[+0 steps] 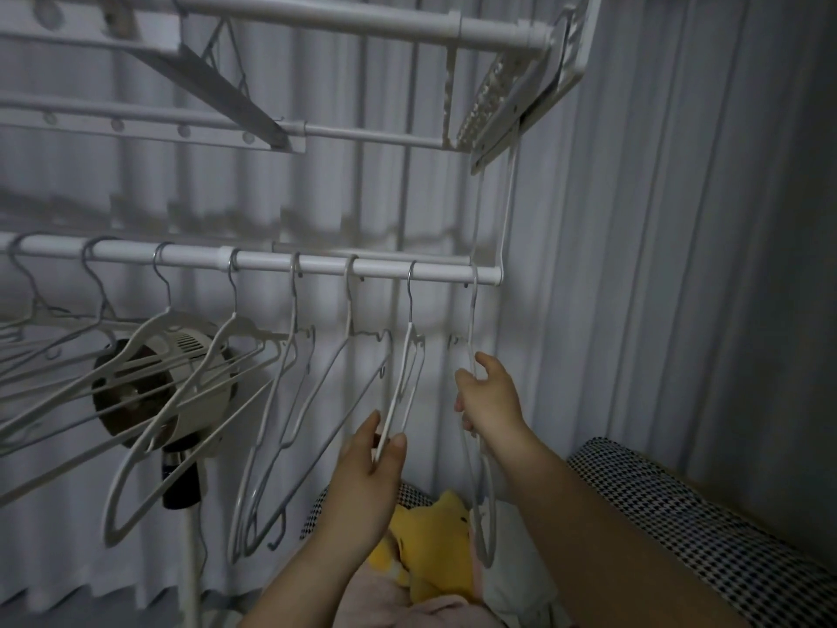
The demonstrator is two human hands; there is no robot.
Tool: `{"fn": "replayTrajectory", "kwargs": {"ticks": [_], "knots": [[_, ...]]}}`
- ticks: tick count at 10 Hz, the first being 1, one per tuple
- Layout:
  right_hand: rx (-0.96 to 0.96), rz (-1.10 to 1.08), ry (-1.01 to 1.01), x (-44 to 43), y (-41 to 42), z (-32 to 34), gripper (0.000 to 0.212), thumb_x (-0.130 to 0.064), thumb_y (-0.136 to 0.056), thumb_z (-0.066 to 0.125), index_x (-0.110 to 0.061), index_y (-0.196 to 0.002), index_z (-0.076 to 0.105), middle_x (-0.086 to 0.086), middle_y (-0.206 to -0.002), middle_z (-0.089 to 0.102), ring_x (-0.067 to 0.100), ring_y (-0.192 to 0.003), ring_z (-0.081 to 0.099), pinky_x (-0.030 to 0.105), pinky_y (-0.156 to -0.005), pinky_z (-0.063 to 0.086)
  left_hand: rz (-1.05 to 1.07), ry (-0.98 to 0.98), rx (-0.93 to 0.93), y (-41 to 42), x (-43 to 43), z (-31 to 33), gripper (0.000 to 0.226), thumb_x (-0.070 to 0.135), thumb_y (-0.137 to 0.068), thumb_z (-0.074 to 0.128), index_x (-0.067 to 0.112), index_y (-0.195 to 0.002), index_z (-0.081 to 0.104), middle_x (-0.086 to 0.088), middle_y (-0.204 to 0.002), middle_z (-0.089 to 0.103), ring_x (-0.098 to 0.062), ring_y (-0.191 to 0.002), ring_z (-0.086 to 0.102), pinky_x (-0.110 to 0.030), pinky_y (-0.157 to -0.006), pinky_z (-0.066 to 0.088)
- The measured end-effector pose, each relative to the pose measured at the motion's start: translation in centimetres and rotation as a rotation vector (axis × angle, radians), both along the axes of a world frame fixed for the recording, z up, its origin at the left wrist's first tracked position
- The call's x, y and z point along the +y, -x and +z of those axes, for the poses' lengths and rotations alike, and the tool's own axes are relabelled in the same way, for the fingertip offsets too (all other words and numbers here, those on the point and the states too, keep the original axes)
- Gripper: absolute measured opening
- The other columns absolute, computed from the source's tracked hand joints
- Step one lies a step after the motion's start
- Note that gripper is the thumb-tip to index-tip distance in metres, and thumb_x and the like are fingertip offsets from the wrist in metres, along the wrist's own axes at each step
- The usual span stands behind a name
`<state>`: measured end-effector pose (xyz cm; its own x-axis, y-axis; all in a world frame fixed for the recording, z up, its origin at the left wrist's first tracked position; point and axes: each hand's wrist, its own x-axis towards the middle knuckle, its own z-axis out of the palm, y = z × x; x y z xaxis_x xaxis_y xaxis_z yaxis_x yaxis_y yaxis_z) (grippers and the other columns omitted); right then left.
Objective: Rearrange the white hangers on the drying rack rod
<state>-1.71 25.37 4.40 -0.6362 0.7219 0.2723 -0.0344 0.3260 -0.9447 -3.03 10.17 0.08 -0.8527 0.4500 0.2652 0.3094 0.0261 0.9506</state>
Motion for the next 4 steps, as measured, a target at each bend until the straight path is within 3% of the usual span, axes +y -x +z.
{"fn": "replayTrajectory", "kwargs": {"ticks": [1,2,3,4], "knots": [[-0.016,-0.004,-0.030,-0.2,-0.8,0.0,0.052,-0.033,-0.092,0.045,-0.018,-0.139,0.029,0.000,-0.068,0.056,0.012,-0.049,0.048,0.014,-0.035,0.035,0.016,-0.031,0.054,-0.3,-0.5,-0.2,0.050,0.031,-0.092,0.043,0.021,-0.139,0.031,-0.004,-0.146,0.033,-0.016,-0.128,0.038,-0.030,-0.107,0.032],[0.054,-0.064,-0.022,0.0,-1.5,-0.1,0.044,-0.037,-0.092,0.045,-0.016,-0.130,0.040,-0.001,-0.079,0.057,0.015,-0.066,0.054,0.026,-0.057,0.046,0.054,-0.057,0.145,-0.8,-1.4,-0.5,0.047,0.028,-0.091,0.044,0.021,-0.137,0.035,0.002,-0.143,0.035,0.000,-0.114,0.034,-0.009,-0.092,0.029],[0.127,-0.160,-0.066,-0.2,-2.2,-0.2,0.039,-0.031,-0.092,0.047,-0.009,-0.124,0.048,0.002,-0.095,0.057,0.016,-0.086,0.051,0.029,-0.078,0.043,0.093,-0.090,0.207,-1.7,-2.7,-1.1,0.044,0.025,-0.090,0.047,0.024,-0.134,0.039,0.003,-0.137,0.040,-0.004,-0.118,0.038,-0.015,-0.095,0.031],[0.248,-0.267,-0.072,-0.6,-3.7,0.5,0.032,-0.021,-0.092,0.049,-0.007,-0.120,0.052,0.010,-0.112,0.056,0.016,-0.092,0.049,0.024,-0.081,0.038,0.112,-0.155,0.307,-2.4,-4.6,-1.1,0.038,0.023,-0.089,0.048,0.046,-0.117,0.037,0.021,-0.123,0.047,-0.003,-0.120,0.042,-0.024,-0.101,0.034]]}}
